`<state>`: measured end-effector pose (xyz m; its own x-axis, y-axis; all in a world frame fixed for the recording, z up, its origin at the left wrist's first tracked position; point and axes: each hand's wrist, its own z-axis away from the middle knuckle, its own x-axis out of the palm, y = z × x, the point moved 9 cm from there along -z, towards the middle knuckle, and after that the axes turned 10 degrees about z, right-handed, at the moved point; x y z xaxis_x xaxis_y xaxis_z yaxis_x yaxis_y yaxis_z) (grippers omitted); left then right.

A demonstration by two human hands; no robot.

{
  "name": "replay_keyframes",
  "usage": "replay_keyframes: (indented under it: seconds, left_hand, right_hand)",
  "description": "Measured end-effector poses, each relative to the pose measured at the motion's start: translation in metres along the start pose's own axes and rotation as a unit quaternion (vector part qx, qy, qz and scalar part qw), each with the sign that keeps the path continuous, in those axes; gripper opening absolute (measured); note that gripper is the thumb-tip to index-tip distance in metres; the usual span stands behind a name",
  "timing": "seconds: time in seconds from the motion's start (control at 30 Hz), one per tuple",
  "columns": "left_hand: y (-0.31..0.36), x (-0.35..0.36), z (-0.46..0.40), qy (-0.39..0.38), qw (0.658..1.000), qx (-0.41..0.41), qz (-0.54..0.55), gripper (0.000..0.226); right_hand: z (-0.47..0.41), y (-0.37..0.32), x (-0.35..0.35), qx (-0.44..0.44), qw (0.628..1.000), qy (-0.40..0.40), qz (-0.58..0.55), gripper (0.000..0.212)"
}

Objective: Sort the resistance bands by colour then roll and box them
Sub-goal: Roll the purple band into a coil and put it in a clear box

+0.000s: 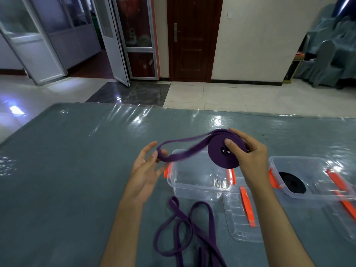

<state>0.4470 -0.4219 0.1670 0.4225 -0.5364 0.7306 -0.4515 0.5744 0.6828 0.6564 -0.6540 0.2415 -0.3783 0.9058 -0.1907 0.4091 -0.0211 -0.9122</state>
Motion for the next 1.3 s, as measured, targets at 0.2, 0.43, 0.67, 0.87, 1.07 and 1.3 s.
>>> replay_keyframes:
  seconds: [0.2, 0.43, 0.67, 0.87, 1.07, 1.3]
  left_hand:
    - [-0.009, -0.008, 0.004, 0.004, 0.984, -0.041, -0.176, 0.016]
    - [0.010, 0.033, -0.006, 0.000, 0.907, 0.066, -0.416, 0.028]
    - [0.002, 0.114, -0.011, -0.207, 0.873, 0.059, -0.437, 0.046]
    - [0.004, 0.100, -0.013, -0.178, 0.910, 0.063, -0.368, 0.050]
    - [0.005, 0.098, -0.010, -0.166, 0.923, 0.076, -0.339, 0.048]
    - [0.001, 0.095, -0.006, -0.158, 0.918, 0.083, -0.354, 0.043]
  right_hand:
    - [0.002, -0.003, -0.002, -0.004, 1.000, -0.014, -0.004, 0.035]
    - [0.009, -0.030, 0.023, -0.043, 0.989, -0.144, 0.009, 0.035]
    - [0.013, -0.043, 0.036, -0.060, 0.978, -0.202, -0.008, 0.034]
    - [0.018, -0.041, 0.041, -0.024, 0.978, -0.205, -0.016, 0.038]
    - [0.018, -0.037, 0.047, 0.005, 0.980, -0.195, -0.038, 0.017]
    - [0.020, -0.021, 0.053, 0.077, 0.973, -0.211, -0.058, 0.019]
